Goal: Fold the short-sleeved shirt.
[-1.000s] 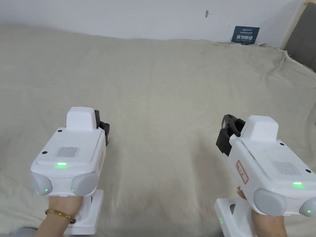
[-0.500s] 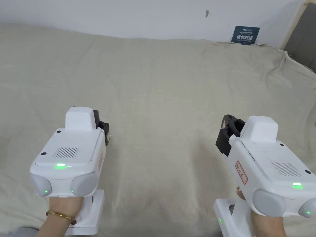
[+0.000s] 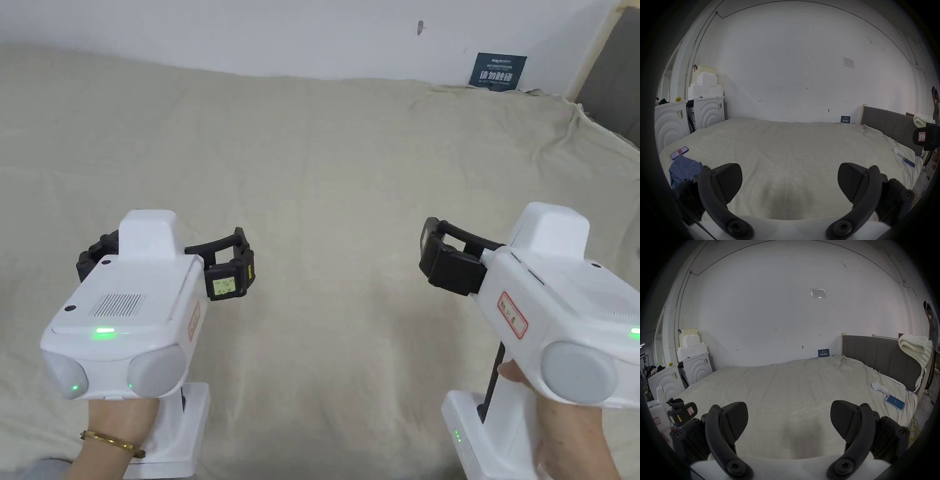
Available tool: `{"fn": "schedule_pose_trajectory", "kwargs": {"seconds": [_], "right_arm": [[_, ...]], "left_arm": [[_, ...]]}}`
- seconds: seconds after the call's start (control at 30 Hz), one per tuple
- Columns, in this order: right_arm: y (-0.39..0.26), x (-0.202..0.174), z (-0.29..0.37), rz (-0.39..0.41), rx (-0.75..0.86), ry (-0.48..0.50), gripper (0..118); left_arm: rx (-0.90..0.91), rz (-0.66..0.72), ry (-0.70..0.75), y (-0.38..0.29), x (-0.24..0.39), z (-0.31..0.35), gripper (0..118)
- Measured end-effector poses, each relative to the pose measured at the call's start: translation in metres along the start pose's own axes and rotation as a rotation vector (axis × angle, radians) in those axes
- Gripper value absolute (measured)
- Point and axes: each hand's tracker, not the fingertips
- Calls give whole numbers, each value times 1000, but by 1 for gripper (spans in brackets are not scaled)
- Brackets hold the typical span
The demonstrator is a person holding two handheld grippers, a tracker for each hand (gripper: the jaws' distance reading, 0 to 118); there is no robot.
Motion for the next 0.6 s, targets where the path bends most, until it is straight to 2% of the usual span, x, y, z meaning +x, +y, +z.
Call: {"fn": "schedule_pose_trajectory", "kwargs": {"seconds": [0.1, 0.17, 0.23, 0.33, 0.43, 0.53, 0.6], "right_arm": [[12, -1, -3, -13, -116, -79, 104], [19, 3, -5, -85, -221, -114, 104], [24, 8, -6, -165, -330, -101, 104], [28, 9, -2, -236, -427, -99, 104], [26, 5, 5, -233, -420, -98, 104], [25, -4, 12, -179, -399, -109, 104], [23, -7, 14, -181, -405, -104, 104]], "left_arm": [[-3, 12, 12, 4, -4, 6, 118], [-13, 1, 35, 5, -7, 9, 118], [-18, -4, 46, 4, -12, 14, 118], [-35, -6, 69, -4, -20, 20, 118], [-77, -4, 103, -18, -28, 20, 118], [-107, 13, 111, -28, -34, 22, 118], [-118, 23, 120, -33, -36, 24, 118]]}}
